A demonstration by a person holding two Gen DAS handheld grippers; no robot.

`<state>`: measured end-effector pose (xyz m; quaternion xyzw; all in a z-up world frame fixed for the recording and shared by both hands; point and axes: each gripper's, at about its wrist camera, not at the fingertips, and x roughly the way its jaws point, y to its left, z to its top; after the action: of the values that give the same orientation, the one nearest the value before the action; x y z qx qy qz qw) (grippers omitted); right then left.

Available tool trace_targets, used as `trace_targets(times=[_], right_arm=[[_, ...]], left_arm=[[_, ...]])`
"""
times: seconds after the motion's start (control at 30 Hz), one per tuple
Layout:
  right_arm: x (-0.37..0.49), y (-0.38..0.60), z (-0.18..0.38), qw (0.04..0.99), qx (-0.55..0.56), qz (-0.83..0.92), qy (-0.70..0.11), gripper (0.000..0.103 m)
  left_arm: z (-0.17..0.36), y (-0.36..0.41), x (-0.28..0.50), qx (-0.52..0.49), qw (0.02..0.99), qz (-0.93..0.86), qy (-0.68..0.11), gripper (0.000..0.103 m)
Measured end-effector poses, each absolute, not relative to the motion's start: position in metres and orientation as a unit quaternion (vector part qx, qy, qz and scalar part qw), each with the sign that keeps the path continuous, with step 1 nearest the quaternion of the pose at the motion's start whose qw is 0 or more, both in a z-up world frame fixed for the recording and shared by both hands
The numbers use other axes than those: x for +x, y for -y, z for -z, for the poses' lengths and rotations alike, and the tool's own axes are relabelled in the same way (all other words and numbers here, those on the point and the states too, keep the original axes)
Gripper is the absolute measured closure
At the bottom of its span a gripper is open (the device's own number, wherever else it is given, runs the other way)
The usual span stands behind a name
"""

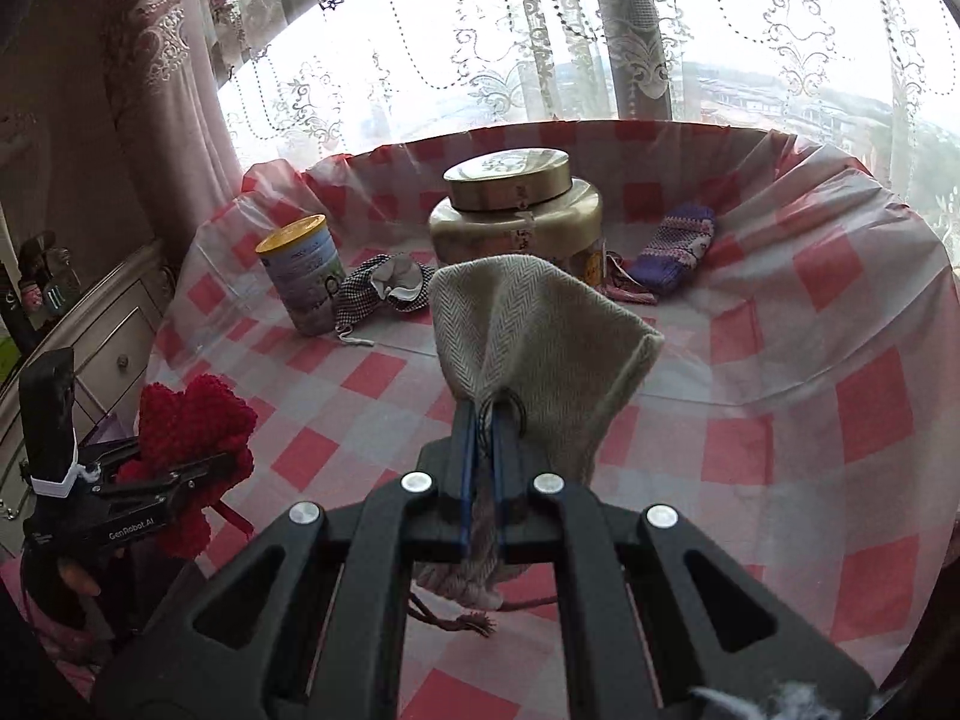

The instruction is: Organize soft objects

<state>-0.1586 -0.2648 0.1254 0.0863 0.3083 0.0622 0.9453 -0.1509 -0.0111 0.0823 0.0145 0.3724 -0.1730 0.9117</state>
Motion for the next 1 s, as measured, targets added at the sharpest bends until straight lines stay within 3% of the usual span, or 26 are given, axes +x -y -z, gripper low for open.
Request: trace_targets(times=[1.0], right_arm=[[-0.178, 0.132, -0.160, 0.936, -0.017, -0.184, -0.300, 0.095]], left_arm=[[-0.111, -0.082, -0.228, 0.018, 0.943, 0.102, -0.316, 0.071]])
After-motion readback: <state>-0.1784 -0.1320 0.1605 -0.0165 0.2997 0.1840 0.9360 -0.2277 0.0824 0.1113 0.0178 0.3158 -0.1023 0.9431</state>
